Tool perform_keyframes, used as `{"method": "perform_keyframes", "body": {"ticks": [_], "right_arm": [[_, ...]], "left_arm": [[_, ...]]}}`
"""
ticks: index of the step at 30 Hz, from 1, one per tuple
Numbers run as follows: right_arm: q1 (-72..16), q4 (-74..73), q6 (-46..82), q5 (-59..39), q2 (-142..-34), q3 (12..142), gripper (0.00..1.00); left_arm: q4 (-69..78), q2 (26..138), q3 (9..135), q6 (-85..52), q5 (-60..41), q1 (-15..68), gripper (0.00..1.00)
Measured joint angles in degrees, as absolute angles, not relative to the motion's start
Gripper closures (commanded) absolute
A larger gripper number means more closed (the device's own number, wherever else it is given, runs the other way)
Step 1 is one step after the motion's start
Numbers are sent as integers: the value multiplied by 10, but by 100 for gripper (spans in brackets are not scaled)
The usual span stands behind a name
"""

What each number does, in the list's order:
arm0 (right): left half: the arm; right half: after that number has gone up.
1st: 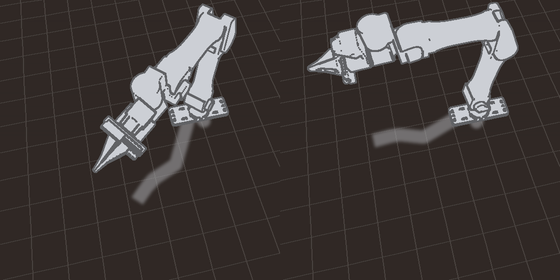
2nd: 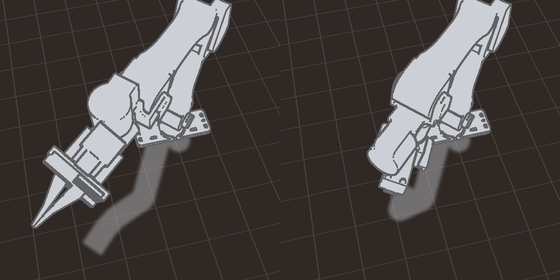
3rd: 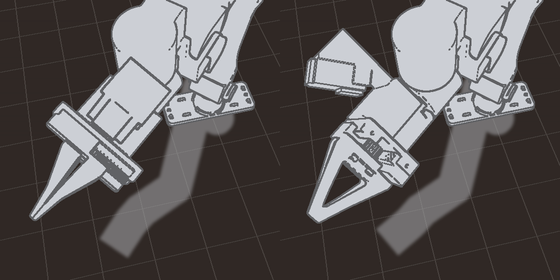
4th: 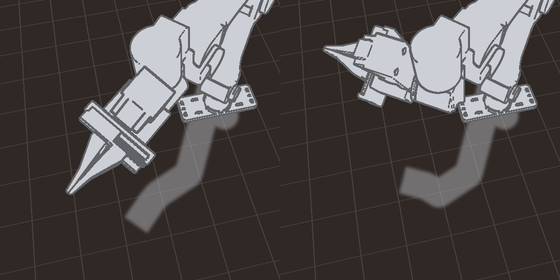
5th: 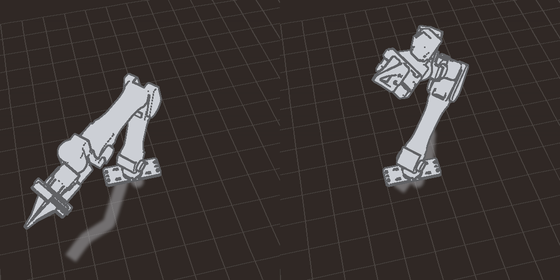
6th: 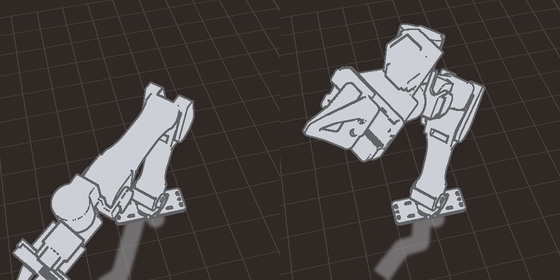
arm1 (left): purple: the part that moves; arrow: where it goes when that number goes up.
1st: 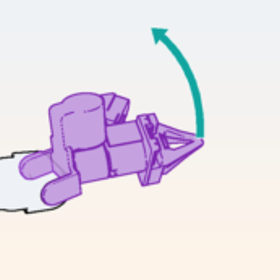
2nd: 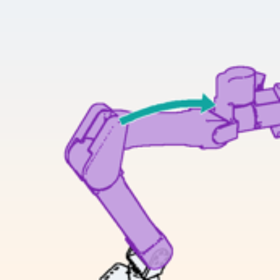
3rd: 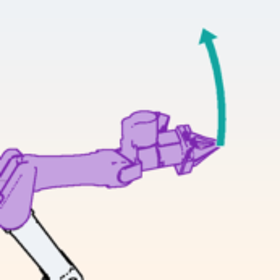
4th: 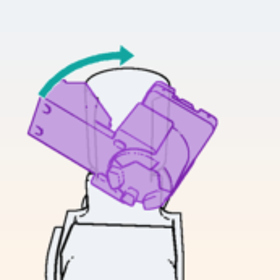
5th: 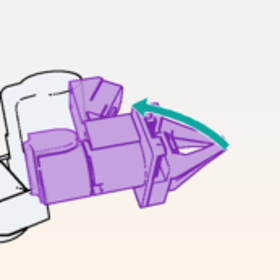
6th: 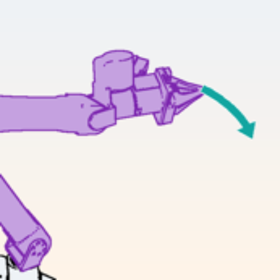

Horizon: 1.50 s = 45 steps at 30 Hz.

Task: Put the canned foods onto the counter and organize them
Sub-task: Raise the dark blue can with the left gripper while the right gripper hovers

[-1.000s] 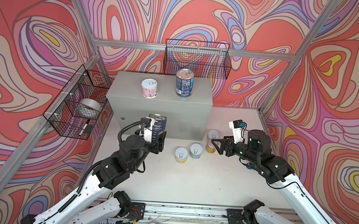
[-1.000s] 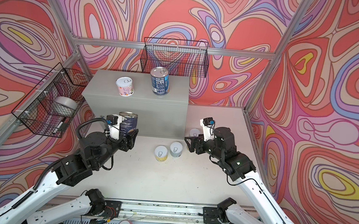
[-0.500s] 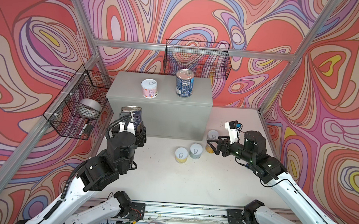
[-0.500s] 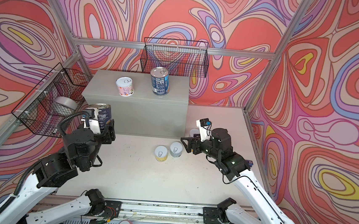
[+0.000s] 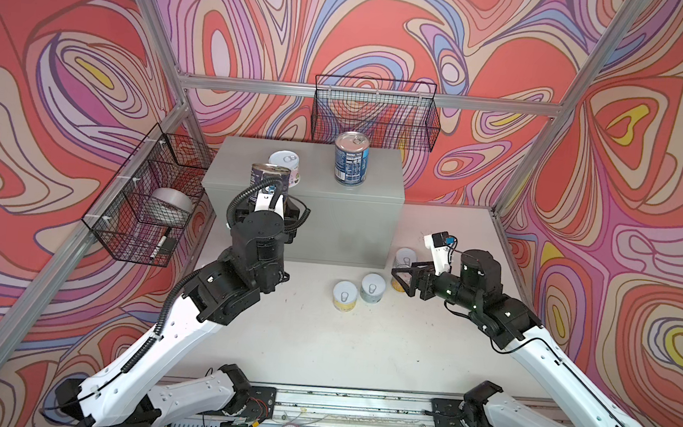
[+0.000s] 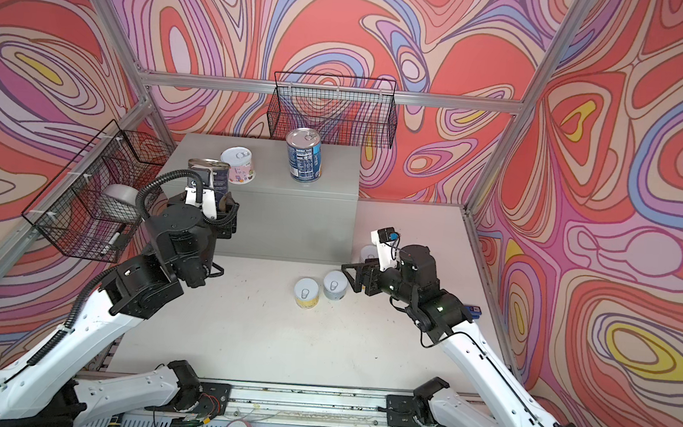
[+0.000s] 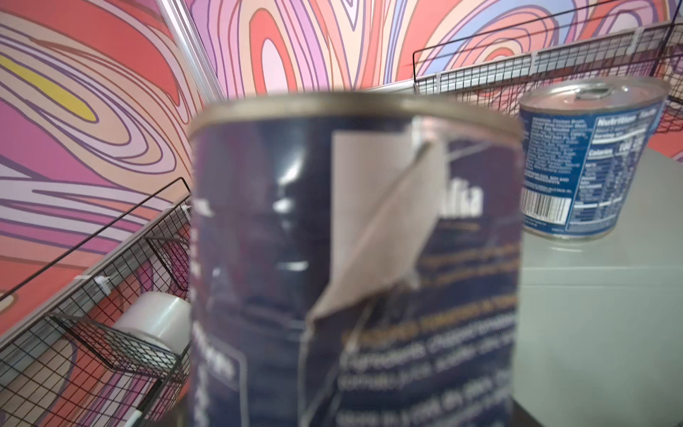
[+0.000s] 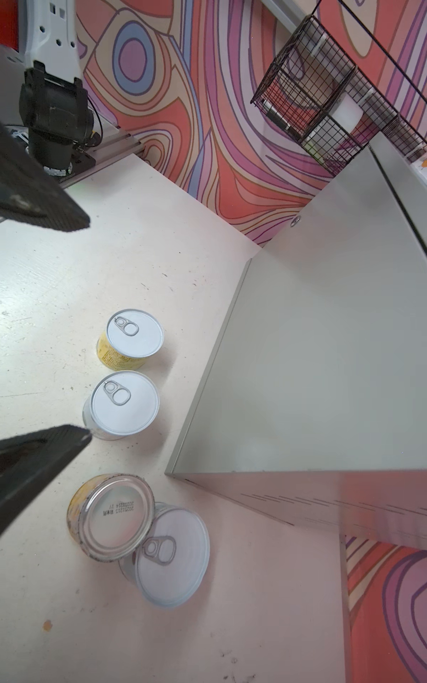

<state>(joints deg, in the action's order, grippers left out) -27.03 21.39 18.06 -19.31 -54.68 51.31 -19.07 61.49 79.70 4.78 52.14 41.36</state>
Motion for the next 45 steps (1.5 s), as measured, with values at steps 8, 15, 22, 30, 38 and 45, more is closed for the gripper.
{"method": "perform_keyframes", "body": {"ticks": [8,15,22,30,38,45], "right_arm": [[-270,214,180,-194,-539,507,15],[-270,214,180,-193,-550,507,15],[-270,215,176,-190,-579,510,15],[-270,224,170,-183,-605,529,15],[-270,228,163,-171,-624,535,15],[-270,227,161,-168,-658,537,15]], "left_arm": [[-228,659,859,10,460,333,51],[-293,702,921,-46,356,210,51],[-311,741,921,-93,268,107,52],[-284,813,923,-91,197,65,54],[-249,832,944,-90,157,21,54],[-223,851,954,-74,121,19,54]]}}
